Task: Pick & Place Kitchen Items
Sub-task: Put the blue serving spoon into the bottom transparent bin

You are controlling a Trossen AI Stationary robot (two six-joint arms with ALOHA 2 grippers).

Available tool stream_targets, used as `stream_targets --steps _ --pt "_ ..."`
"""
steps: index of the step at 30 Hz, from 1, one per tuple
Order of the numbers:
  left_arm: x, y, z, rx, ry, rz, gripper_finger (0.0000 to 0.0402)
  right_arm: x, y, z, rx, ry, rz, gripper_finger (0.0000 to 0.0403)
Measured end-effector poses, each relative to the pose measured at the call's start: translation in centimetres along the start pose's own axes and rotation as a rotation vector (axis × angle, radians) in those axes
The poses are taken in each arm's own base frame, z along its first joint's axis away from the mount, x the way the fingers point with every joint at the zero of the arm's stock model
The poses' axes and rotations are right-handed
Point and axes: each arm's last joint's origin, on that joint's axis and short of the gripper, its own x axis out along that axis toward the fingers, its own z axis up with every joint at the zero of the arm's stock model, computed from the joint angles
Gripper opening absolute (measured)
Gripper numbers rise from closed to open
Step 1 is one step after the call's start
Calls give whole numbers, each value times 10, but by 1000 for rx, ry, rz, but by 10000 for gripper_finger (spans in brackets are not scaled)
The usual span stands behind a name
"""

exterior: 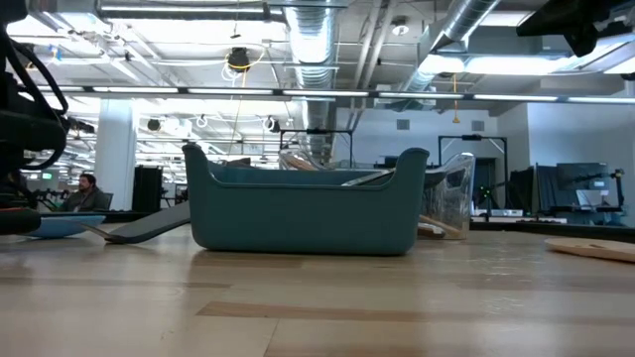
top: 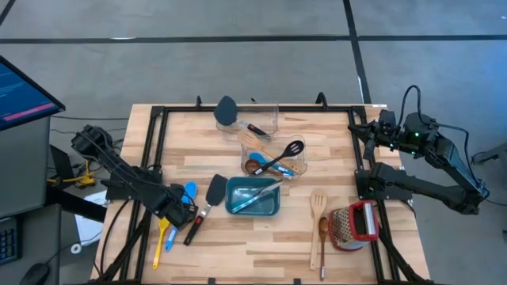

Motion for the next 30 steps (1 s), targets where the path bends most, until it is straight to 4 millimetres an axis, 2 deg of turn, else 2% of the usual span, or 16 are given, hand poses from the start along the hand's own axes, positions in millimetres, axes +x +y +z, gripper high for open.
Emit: stream_targets --steps 5,17,30 --pt "6 -1 -1 2 -16 24 160 0 0 0 0 0 0 0" --pt "3 -1 -1 -9 -6 -1 153 0 0 0 0 0 0 0" --pt "3 -1 -1 -20 -11 -1 31 0 0 0 0 0 0 0"
